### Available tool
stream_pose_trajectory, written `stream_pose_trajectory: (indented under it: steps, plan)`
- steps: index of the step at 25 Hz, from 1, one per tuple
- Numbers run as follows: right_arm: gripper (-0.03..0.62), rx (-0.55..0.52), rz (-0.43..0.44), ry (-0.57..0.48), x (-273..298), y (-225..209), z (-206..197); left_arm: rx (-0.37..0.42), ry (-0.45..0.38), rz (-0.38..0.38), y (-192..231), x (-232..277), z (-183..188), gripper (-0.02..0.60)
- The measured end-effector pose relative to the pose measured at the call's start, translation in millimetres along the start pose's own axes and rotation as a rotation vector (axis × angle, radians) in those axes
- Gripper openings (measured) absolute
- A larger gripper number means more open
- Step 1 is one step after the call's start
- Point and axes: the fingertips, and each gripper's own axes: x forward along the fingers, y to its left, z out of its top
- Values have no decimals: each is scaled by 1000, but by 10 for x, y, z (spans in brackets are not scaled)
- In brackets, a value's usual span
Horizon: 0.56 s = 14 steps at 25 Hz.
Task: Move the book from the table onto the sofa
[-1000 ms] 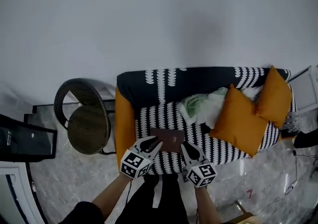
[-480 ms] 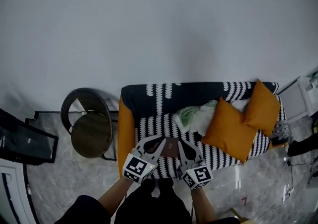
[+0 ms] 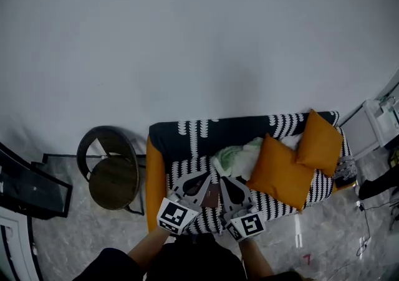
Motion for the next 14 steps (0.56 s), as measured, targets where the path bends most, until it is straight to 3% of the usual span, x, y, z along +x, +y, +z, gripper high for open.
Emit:
stream_pose_trajectory:
  steps: [6,11,14]
  plan:
    - [21,-36,2,-35,-59,-89,254,44,-72,-10,-156,49,342,14]
    - [21,-41,8,-93,-28,-65,436,45,-83,-7,-182,43,367,14]
    - [21,-56,16,-61,-34,-79,350,44,-86,-9,-183,50,359,14]
